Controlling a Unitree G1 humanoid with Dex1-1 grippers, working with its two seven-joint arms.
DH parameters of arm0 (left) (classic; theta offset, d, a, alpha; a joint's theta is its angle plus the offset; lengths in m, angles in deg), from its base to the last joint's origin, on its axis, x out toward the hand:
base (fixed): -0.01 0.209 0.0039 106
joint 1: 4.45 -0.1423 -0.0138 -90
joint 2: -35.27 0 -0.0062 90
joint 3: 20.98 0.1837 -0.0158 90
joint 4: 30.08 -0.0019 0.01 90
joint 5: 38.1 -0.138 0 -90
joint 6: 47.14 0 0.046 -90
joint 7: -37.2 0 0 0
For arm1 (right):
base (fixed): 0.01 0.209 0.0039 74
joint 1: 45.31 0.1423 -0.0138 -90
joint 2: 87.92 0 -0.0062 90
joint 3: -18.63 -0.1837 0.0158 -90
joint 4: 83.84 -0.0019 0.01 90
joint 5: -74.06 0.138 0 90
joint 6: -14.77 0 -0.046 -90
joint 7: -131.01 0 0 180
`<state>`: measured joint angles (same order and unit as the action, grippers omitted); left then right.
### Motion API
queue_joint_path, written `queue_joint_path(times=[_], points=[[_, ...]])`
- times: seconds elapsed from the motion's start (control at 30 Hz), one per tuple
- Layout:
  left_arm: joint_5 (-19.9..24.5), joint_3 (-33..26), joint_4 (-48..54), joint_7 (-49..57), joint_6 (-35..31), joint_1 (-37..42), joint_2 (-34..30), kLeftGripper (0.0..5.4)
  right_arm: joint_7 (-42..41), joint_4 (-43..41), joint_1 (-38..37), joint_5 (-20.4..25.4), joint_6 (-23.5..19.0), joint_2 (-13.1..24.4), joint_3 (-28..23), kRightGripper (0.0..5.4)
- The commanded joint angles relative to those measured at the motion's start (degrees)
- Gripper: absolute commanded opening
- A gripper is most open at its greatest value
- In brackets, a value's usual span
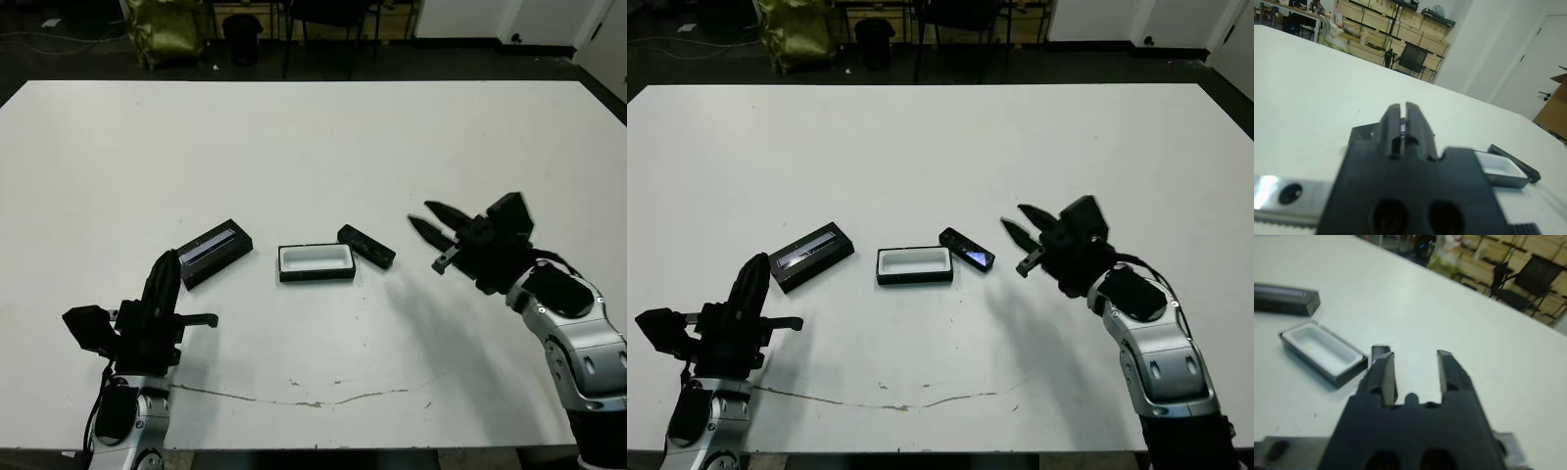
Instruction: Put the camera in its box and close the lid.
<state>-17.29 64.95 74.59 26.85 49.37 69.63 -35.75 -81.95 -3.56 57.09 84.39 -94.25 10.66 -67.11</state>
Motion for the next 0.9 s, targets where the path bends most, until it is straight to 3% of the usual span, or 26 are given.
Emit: queue_joint_path(times=[0.03,0.27,0.5,0.7,0.9], points=[[-0.11,0.05,-0.01,0.45,-1.59,-0.67,-0.2,0.0,-2.48,2.92,1.33,-1.32,1.72,1.2,1.76,2.34],[-0.22,0.56,1.05,1.27,-2.98,-0.62,0.11,0.0,-6.2,5.11,1.84,-1.82,4.93,1.27,2.8,3.87],[-0.72,0.67,0.59,0.76,-1.89,-0.55,0.02,0.0,-6.83,6.4,1.6,-1.59,3.24,0.86,2.82,5.37],[-0.75,0.63,0.7,0.93,-2.1,-0.44,0.01,0.0,-7.88,11.37,2.9,-2.61,6.67,0.38,3.33,5.17],[-0.76,0.65,0.57,0.86,-1.92,-0.55,-0.01,0.0,-8.56,15.77,4.01,-2.69,7.96,-0.41,3.31,3.88]])
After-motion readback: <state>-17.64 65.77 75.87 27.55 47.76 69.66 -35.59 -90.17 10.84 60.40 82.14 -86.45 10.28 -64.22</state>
